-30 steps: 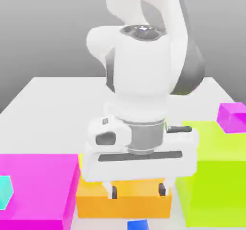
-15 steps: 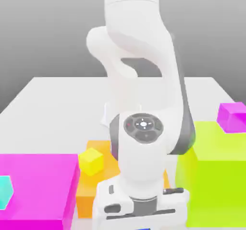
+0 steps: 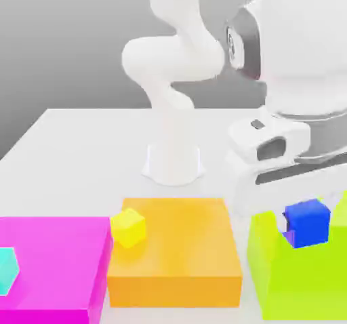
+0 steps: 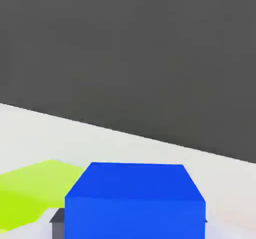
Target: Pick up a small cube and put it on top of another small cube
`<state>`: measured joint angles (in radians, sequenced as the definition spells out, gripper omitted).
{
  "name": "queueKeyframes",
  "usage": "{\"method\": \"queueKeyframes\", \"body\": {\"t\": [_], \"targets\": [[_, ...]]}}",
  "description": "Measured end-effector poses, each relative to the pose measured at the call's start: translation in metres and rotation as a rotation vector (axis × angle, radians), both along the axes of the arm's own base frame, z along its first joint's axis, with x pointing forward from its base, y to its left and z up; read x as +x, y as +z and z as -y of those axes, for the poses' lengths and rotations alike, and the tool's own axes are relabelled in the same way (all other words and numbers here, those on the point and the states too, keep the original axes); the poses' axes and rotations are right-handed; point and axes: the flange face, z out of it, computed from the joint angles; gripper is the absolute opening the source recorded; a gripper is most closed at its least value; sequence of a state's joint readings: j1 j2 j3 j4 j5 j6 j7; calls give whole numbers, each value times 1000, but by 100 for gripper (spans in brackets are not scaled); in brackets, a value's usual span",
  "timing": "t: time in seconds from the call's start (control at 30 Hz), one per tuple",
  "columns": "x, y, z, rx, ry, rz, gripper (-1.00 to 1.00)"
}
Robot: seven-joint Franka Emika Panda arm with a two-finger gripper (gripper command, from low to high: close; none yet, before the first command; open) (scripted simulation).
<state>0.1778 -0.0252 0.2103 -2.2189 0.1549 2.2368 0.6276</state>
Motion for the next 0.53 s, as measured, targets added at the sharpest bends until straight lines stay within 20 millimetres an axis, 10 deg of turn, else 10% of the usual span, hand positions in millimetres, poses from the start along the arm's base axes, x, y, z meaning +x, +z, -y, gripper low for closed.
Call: {"method": "queueKeyframes", "body": {"t": [0.23,0.4,0.43,0.53], "targets": [[-104,69,-62,-77,504,32,-100],[-123,17,-67,-116,634,37,-100],[-124,7,-67,-116,637,37,100],[-124,7,-67,-116,637,37,100]]}}
